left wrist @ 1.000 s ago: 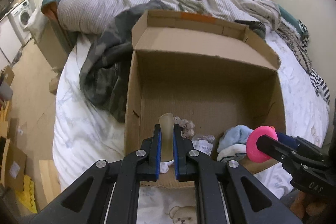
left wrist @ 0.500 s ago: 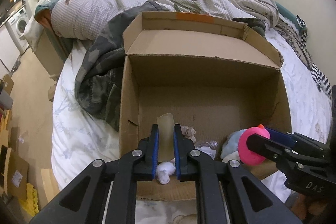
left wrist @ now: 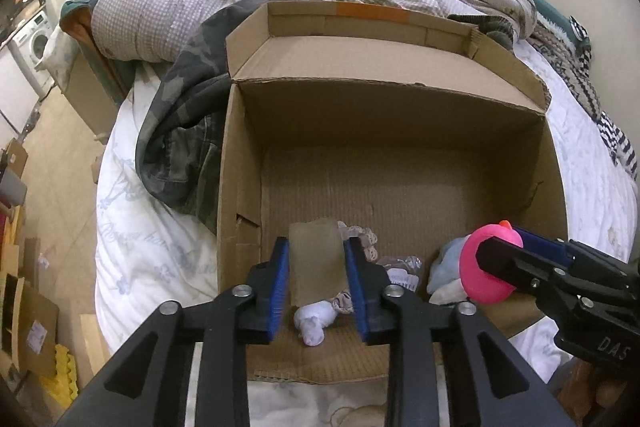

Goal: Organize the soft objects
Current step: 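Carry the duck and beige cylinder into the box and open both tools, then withdraw both tools from the box toward the white lace scrunchie, then grasp the white lace scrunchie with the right tool, then carry the scrunchie into the box with the right tool and open it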

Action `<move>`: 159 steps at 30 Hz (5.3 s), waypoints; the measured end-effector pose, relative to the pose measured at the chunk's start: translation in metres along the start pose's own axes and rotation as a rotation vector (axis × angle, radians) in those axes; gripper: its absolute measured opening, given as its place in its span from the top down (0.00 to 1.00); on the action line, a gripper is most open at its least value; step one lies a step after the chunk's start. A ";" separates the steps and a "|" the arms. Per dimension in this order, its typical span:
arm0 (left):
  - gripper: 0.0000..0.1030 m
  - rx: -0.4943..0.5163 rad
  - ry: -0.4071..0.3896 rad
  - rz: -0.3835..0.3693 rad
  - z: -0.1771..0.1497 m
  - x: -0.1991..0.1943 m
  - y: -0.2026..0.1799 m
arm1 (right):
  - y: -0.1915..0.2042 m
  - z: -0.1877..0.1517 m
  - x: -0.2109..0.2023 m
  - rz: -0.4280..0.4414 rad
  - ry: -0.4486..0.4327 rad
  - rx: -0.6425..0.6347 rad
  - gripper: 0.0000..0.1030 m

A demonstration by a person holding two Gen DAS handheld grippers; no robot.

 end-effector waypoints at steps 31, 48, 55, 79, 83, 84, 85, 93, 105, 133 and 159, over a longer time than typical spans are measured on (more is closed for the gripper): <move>0.35 0.003 -0.004 0.030 -0.002 -0.012 0.002 | -0.007 -0.001 -0.005 -0.024 -0.026 0.046 0.27; 0.35 -0.013 -0.033 0.033 -0.017 -0.039 0.009 | -0.010 -0.008 -0.012 -0.029 -0.021 0.074 0.27; 0.35 0.001 -0.024 0.031 -0.042 -0.052 0.005 | -0.009 -0.020 -0.026 -0.047 -0.017 0.076 0.27; 0.52 0.070 0.465 -0.050 -0.187 0.017 -0.053 | -0.016 -0.069 -0.038 -0.107 0.091 0.089 0.27; 0.72 0.094 0.475 -0.051 -0.190 0.023 -0.061 | -0.013 -0.073 -0.028 -0.090 0.125 0.099 0.27; 0.77 0.084 0.474 -0.045 -0.190 0.025 -0.060 | -0.012 -0.074 -0.026 -0.091 0.131 0.093 0.27; 0.81 0.068 0.475 -0.046 -0.189 0.025 -0.057 | -0.011 -0.074 -0.024 -0.090 0.136 0.088 0.27; 0.94 0.002 0.440 -0.032 -0.181 0.013 -0.035 | -0.012 -0.084 0.008 -0.075 0.224 0.131 0.27; 0.94 -0.107 0.320 0.043 -0.148 -0.007 0.004 | 0.013 -0.090 0.063 -0.048 0.364 0.024 0.52; 0.94 -0.152 0.142 0.010 -0.106 -0.050 0.020 | 0.024 -0.086 -0.019 0.084 0.220 0.007 0.81; 0.94 -0.039 -0.065 -0.045 0.001 -0.037 0.017 | -0.014 -0.012 -0.055 0.081 -0.044 0.042 0.81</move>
Point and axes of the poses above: each gripper's, at about its wrist camera, not at the fingertips, and x roughly the way its jaws point, y to its left, z to its top, the point moved 1 cm from there along x, roughly the way its jaws point, and after that the axes turned 3 degrees about -x, right-handed, at the moved point
